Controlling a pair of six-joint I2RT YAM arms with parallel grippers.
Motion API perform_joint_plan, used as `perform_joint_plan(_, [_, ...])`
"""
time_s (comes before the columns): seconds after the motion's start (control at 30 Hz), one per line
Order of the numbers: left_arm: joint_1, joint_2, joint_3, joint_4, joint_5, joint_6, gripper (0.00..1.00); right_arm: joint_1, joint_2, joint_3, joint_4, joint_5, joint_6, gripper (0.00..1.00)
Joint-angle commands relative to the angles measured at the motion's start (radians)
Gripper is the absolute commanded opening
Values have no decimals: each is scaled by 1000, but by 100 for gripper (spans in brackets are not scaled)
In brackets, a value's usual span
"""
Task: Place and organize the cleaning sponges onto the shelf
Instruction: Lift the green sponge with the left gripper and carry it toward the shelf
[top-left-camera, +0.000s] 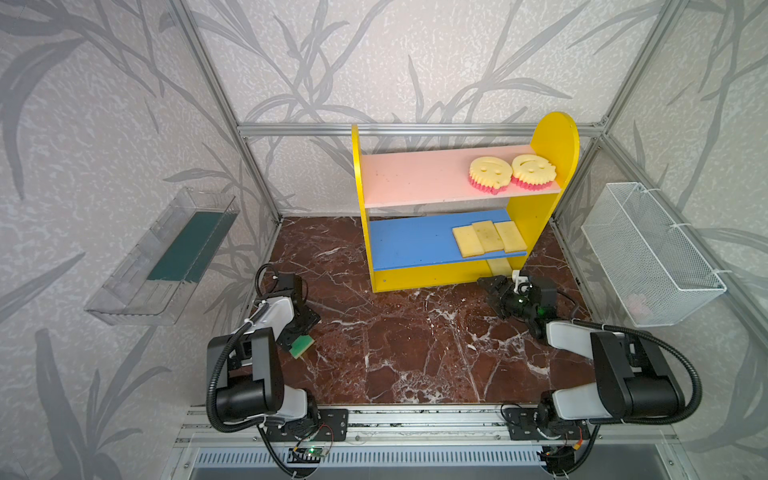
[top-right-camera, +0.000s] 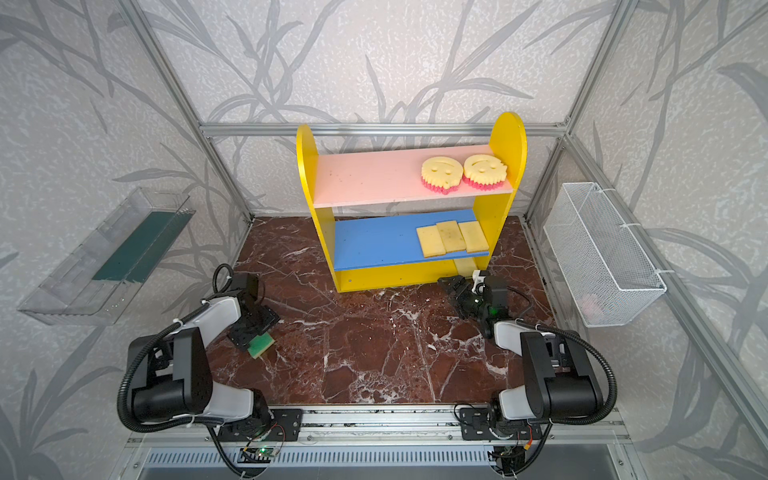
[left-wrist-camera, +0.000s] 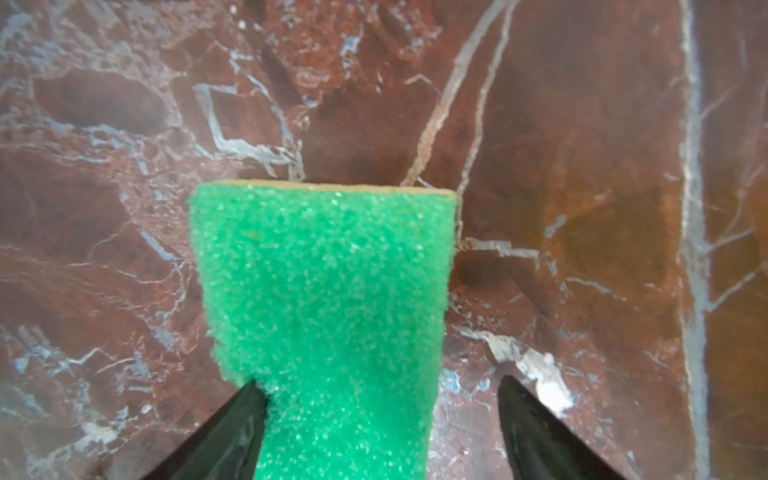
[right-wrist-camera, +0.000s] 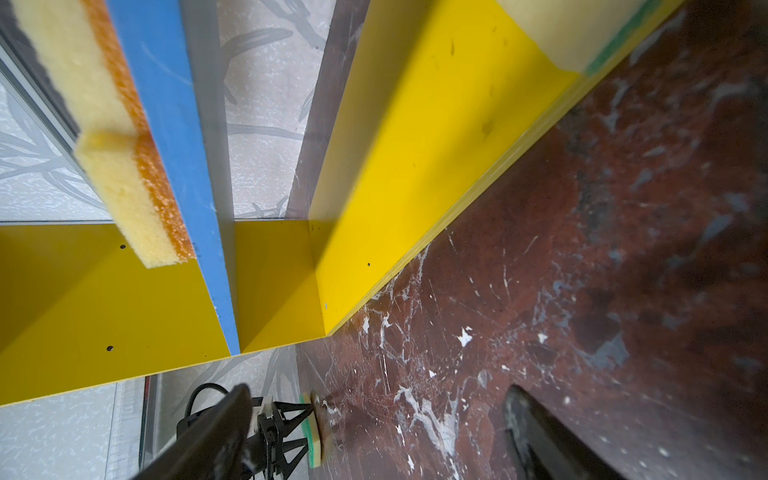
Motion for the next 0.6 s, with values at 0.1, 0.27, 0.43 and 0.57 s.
perform_joint_plan(0.1, [-10, 14, -3, 72, 65, -3, 62, 3, 27, 0, 26, -7, -6, 92])
perform_joint_plan(0.27, [-64, -13, 4, 55, 75, 4, 55, 3, 61, 8, 44, -17, 1, 92])
perform_joint_plan(0.43, [-187, -70, 25, 10, 68, -11, 53, 4, 110, 6, 106, -48, 28, 92])
perform_joint_plan(0.57, [-291, -162, 30, 8, 110, -52, 53, 25, 106, 18, 45, -23, -17, 92])
